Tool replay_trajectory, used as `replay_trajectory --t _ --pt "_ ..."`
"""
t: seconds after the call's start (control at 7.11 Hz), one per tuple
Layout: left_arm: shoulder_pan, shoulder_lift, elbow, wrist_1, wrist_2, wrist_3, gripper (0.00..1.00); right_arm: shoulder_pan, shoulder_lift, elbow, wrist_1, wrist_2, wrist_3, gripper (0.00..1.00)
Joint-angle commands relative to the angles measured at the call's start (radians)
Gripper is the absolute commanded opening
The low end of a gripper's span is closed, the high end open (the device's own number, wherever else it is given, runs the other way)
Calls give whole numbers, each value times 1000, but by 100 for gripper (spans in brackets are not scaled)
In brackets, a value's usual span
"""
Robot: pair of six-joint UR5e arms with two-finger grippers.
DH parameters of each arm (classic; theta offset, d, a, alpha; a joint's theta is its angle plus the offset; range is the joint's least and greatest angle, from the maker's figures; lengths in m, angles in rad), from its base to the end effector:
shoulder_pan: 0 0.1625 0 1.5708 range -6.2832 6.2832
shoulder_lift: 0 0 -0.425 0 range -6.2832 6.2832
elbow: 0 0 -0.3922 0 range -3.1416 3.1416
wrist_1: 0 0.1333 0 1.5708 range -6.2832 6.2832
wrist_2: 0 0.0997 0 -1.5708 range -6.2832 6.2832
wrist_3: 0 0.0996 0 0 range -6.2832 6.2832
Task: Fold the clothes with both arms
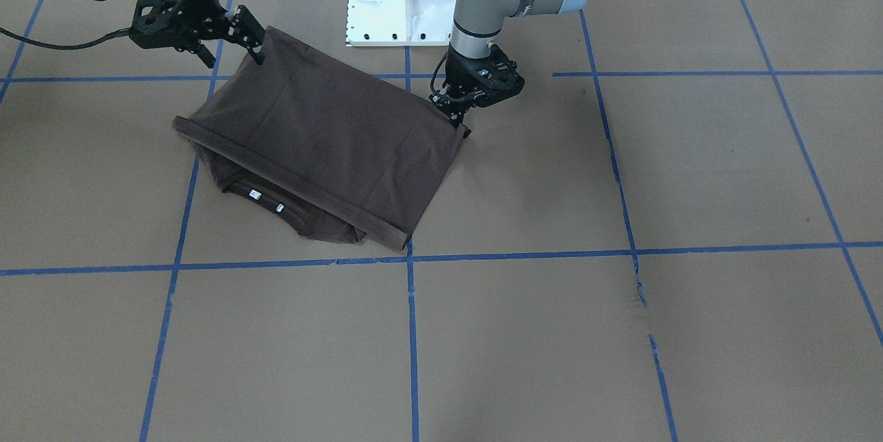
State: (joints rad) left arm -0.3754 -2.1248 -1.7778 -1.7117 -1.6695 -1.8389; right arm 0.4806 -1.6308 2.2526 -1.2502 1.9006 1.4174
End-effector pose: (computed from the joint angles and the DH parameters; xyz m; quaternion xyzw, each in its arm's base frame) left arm 0.5568 -0.3522 0.2367 -0.0210 0.4370 -0.2639 0.8596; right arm -0.3329 -0.2875 0.3330 0.0006 -0.4711 0.0696 0.8793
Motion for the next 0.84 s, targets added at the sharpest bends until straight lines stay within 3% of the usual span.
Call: replay_trajectory --t 0.0,0.28,0.7 --pt "-133 -9 67 -14 0 137 0 1 0 4 0 0 0 100" --pt "-265 -149 313 -95 4 275 0 3 26 4 -2 0 2 100" --pt "-324 -323 686 -412 36 388 0 -2 49 -10 -5 -3 2 100"
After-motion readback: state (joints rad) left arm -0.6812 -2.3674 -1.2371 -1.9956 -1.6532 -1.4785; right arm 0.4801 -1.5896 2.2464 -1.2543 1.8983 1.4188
